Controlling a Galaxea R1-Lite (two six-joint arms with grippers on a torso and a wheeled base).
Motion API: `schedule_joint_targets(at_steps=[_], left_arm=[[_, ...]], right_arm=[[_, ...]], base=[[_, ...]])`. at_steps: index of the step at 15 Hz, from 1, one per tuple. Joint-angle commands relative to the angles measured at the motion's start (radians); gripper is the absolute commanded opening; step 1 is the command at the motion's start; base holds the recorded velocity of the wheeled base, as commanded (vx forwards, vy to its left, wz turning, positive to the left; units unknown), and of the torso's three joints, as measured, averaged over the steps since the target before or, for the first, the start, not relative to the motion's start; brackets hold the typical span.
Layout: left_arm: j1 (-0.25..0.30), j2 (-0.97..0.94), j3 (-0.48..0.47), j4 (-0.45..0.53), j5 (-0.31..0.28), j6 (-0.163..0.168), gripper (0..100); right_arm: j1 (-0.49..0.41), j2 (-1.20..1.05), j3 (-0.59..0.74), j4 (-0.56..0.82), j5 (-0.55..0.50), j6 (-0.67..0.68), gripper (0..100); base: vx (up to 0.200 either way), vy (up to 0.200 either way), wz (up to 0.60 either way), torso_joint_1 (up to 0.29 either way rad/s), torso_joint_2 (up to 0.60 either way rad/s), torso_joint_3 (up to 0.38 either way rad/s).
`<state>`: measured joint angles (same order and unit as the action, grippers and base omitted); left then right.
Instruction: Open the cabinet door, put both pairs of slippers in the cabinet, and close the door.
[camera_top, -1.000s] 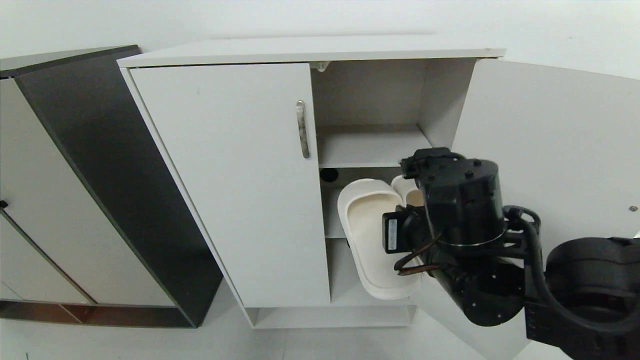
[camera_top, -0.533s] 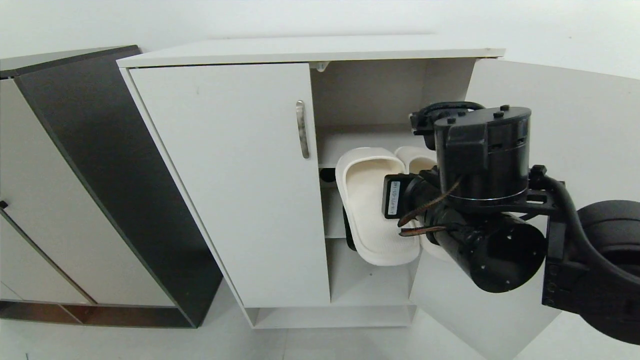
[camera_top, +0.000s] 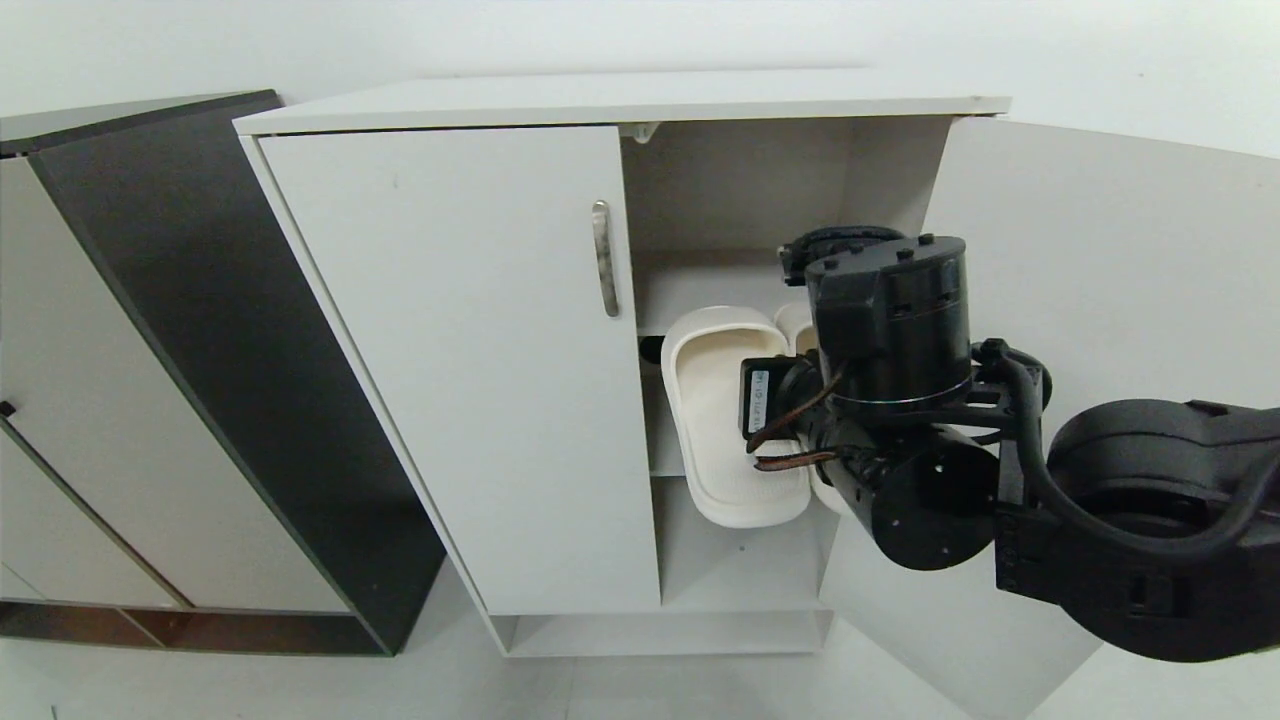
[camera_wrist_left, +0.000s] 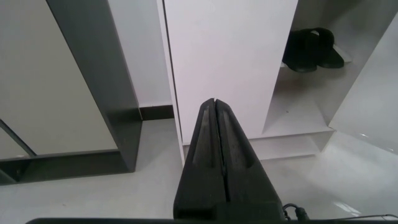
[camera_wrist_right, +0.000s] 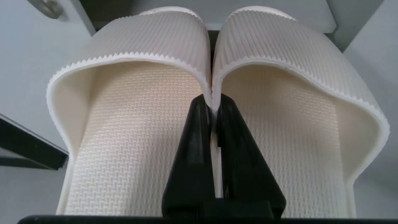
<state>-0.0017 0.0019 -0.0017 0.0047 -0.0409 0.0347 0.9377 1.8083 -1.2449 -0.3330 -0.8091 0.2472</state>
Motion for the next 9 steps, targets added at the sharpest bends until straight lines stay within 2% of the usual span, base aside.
schedule_joint_targets(at_steps=[1,3,9], left_arm=[[0.0,0.0,0.0,0.0,-0.001,0.001,0],[0.0,0.001,0.0,0.0,-0.001,0.001,0],[0.0,0.0,0.0,0.0,-0.001,0.001,0]], right_arm=[[0.0,0.008,0.002,0.0,-0.007,0.0,0],[-0.002,0.009,-0.001,-0.001,-0.019,-0.002,0],[0.0,0.005,0.002,-0.001,-0.021,-0.002,0]], base=[[0.0,0.0,0.0,0.0,0.0,0.0],[0.0,0.0,0.0,0.0,0.0,0.0],[0.2,0.0,0.0,0.003,0.0,0.001]])
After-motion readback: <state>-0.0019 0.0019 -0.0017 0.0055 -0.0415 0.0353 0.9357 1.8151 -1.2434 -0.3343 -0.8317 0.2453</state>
